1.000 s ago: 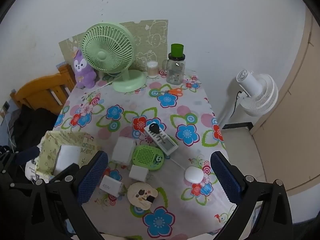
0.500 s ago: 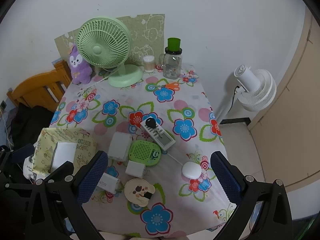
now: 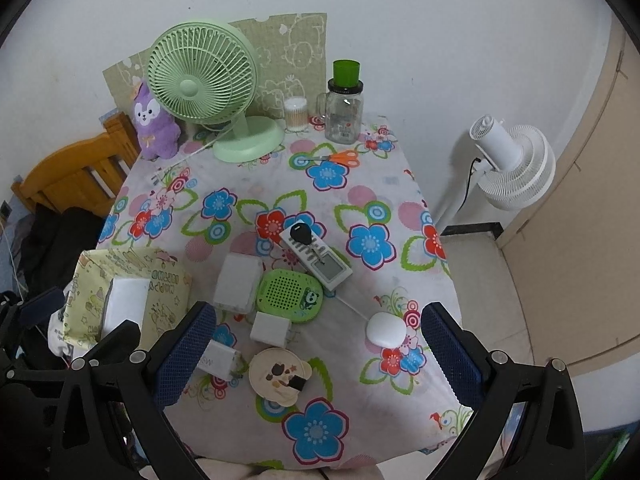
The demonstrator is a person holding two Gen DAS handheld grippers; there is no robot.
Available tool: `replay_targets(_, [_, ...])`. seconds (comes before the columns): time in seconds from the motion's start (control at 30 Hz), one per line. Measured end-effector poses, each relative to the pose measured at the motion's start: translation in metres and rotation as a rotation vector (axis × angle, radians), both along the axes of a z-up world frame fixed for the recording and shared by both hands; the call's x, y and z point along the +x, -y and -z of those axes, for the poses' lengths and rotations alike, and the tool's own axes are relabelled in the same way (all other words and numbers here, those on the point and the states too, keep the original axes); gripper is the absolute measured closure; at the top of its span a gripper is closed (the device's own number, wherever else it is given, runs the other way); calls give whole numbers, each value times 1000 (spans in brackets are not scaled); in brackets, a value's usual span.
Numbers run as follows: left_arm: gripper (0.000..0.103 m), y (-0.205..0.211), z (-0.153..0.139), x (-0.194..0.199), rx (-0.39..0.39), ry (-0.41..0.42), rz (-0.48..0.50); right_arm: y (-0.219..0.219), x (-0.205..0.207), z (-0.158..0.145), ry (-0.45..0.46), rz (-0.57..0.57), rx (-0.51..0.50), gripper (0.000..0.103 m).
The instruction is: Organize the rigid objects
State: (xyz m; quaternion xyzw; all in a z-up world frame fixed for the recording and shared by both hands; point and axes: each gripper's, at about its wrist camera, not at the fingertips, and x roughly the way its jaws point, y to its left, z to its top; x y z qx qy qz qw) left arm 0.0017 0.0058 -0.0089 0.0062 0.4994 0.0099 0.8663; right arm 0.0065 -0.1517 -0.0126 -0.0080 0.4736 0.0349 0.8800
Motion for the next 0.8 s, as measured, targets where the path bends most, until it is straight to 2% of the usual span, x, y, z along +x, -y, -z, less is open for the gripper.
replay_targets(0.8, [3,-2,9,3,-20,-7,-15,8,8,6,-13,2,6,0])
